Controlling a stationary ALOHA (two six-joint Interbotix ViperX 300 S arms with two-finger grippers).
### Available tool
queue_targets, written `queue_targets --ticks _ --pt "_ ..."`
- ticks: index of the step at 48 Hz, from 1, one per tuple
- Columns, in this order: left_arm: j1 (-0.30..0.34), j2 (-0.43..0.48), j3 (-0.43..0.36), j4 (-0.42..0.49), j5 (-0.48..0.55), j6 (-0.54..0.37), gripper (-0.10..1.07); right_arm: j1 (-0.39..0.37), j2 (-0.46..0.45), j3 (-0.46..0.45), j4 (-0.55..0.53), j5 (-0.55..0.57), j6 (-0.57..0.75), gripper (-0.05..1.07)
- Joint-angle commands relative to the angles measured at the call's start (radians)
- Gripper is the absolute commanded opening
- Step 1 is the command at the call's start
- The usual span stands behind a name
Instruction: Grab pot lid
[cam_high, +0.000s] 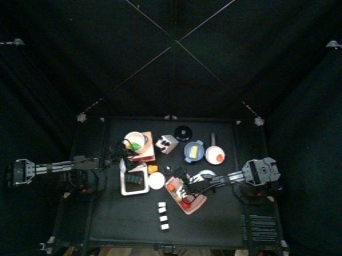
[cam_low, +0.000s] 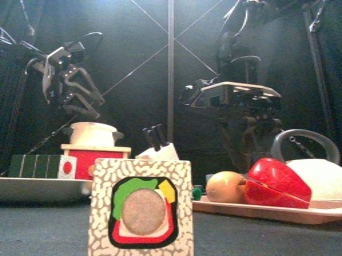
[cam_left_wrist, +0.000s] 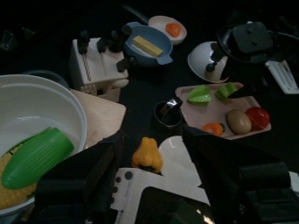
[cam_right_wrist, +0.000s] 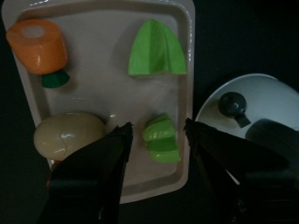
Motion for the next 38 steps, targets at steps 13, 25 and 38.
queue_targets --ticks 13,25,38 --pt "0.0 -0.002 -0.014 0.002 -0.009 0.005 0.91 -0.118 -0.129 -0.046 -0.025 -0.049 -0.143 0.86" --pt "-0.002 -0.002 -0.014 0.0 -0.009 0.002 0.91 -0.264 -0.273 0.029 -0.06 -0.12 -0.204 0.86" --pt "0.0 -0.002 -0.014 0.0 -0.009 0.0 0.91 -0.537 -0.288 0.058 -0.071 -0.373 -0.285 0.86"
